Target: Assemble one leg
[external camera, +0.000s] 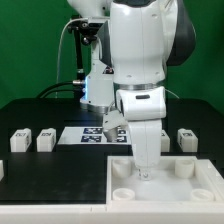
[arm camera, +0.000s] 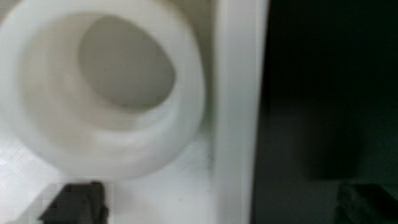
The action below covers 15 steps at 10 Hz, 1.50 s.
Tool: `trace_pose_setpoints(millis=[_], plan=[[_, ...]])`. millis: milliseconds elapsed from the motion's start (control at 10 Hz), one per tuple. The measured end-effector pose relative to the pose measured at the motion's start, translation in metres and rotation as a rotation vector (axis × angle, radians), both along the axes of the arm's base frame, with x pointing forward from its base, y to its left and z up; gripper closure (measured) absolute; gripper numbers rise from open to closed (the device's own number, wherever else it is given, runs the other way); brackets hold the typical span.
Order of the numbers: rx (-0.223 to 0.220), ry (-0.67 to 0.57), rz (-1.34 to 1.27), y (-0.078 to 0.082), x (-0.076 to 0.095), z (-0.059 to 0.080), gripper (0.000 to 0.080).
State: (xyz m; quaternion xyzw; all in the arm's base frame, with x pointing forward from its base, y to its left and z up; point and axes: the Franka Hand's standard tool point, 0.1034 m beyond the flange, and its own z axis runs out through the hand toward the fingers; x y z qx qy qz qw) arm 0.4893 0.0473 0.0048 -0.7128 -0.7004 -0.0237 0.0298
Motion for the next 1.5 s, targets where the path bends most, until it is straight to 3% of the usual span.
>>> trace_pose_setpoints(millis=[100,300,400,600,800,1200,1500], plan=[[-0.001,-0.002,-0.011,0.001,0.0,0.002,0.015],[-0.016,-0.01,-0.13,0.013,-0.006,0.034,0.015],[-0.022,-0.007,-0.195,0.025,-0.01,0.047,0.015],[-0.017,0.001,-0.35,0.063,-0.025,0.056,0.015],[-0.012,0.02,-0.575,0.086,-0.036,0.059,0.015],[-0.001,0.067,-1.011,0.086,-0.037,0.057,0.015],[-0.003,0.124,-1.395,0.118,-0.058,0.05,0.015]])
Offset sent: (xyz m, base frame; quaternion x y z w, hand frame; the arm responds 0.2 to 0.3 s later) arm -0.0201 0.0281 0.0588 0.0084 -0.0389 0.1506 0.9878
